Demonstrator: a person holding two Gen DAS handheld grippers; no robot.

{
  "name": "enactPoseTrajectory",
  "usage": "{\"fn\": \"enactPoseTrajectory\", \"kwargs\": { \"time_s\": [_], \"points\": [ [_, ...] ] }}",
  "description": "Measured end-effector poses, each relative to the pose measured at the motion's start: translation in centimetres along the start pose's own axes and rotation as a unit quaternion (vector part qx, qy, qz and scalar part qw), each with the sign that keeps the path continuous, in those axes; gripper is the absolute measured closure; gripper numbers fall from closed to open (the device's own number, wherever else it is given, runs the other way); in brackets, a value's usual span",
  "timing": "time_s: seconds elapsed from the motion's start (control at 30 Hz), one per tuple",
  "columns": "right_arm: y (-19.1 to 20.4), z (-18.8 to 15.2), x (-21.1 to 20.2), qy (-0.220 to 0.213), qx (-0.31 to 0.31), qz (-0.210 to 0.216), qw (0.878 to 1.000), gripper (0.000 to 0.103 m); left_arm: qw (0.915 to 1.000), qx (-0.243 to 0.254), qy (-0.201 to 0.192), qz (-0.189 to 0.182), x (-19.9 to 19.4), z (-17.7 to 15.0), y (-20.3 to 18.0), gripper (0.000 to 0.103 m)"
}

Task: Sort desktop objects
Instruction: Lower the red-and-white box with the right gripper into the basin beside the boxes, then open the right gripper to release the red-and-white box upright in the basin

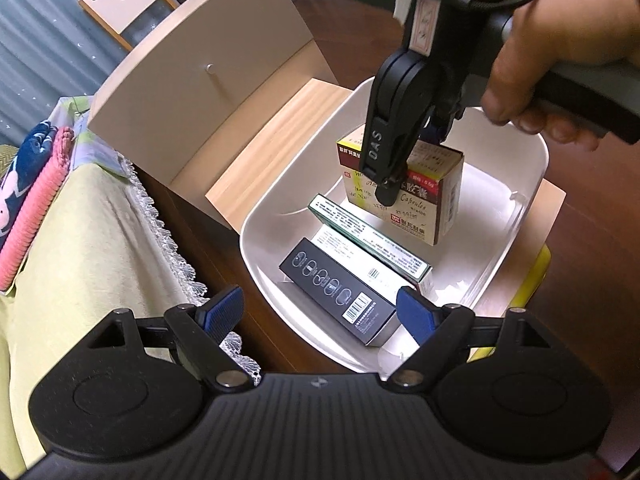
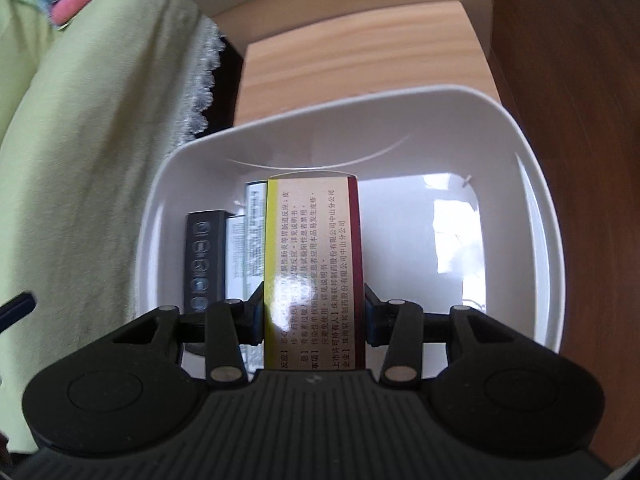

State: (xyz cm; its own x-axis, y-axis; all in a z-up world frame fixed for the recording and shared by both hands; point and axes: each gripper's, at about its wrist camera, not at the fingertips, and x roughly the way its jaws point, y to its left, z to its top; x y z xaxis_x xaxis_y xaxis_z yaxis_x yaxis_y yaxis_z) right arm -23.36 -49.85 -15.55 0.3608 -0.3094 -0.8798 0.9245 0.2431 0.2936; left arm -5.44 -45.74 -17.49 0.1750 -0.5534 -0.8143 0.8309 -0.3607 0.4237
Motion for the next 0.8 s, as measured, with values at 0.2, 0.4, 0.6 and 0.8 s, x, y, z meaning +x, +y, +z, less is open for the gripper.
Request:
{"fn": "enactPoseTrajectory", "kwargs": {
  "time_s": [0.2, 0.4, 0.6, 0.8],
  "points": [
    [-1.1, 0.2, 2.2, 0.010, 0.021, -0.019, 1.000, 0.063, 1.0000, -0.003, -0.001, -0.008, 0.9, 0.1, -0.1, 0.019],
    [-1.4, 0.3, 4.1, 0.022, 0.031, -0.025, 0.999, 0.063, 0.9999, -0.005, 0.001, -0.013, 1.5, 0.2, 0.0, 0.019],
    [-1.9, 0.2, 5.4, 0.030, 0.044, -0.023, 0.998, 0.062, 0.9998, -0.007, 0.004, -0.017, 1.8, 0.2, -0.1, 0.019],
    [-2.1, 0.1, 5.5, 0.027, 0.051, -0.010, 0.998, 0.060, 0.9998, -0.008, 0.007, -0.019, 1.9, 0.0, 0.0, 0.019]
  ]
}}
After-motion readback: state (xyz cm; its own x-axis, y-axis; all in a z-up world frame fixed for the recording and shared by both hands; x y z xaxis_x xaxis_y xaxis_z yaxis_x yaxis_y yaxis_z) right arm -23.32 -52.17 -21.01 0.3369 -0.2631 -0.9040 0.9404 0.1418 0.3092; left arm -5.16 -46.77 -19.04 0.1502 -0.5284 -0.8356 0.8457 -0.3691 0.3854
